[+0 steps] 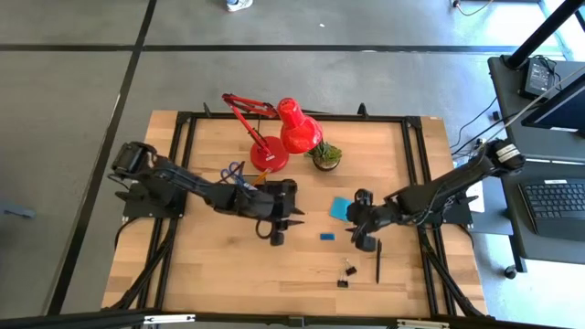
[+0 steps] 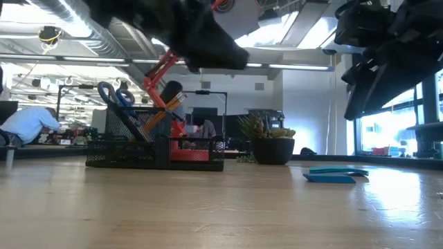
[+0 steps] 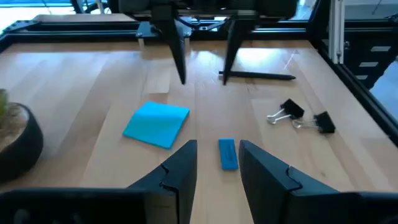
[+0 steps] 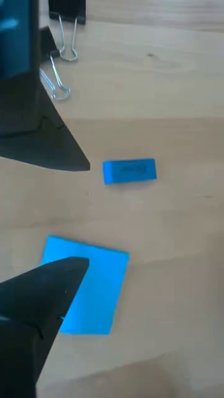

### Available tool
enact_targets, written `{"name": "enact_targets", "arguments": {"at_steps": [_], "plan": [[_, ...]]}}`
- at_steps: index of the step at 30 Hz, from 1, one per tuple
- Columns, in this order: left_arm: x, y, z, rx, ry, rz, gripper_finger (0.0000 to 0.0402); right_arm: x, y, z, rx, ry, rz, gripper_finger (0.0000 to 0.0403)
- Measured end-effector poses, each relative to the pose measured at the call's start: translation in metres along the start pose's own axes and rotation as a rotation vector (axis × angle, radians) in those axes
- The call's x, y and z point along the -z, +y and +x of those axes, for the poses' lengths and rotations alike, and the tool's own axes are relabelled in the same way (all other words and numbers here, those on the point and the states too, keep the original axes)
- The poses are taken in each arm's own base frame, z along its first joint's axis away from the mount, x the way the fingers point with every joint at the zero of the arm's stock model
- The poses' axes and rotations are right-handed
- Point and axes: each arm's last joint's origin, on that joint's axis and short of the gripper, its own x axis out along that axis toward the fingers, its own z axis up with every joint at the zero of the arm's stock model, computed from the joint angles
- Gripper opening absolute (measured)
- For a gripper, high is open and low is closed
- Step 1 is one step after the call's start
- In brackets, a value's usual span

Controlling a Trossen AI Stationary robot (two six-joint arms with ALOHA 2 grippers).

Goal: Pick and place office supplies into organizer
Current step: Put the blue sticky notes into the black desk organizer

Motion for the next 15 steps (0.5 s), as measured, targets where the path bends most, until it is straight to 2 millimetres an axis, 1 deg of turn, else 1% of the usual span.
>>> {"name": "enact_targets", "arguments": {"at_steps": [3, 8, 11, 15], "plan": [[0.008, 0.006, 0.017, 0.007, -0.035, 0.006, 0.0113, 0.001, 0.004, 0.002, -0.002, 0.012, 0.027, 0.0242], [0.011, 0.009, 0.051, 0.006, -0.082, 0.047, 0.0113, 0.001, 0.004, 0.002, -0.004, 0.009, 0.069, 0.0242], [0.007, 0.007, 0.067, -0.012, -0.081, 0.074, 0.0113, 0.001, 0.004, 0.002, -0.004, 0.008, 0.084, 0.0242], [-0.001, -0.001, 0.08, -0.079, -0.08, 0.099, 0.0113, 0.001, 0.004, 0.002, -0.004, 0.008, 0.083, 0.0242]]}}
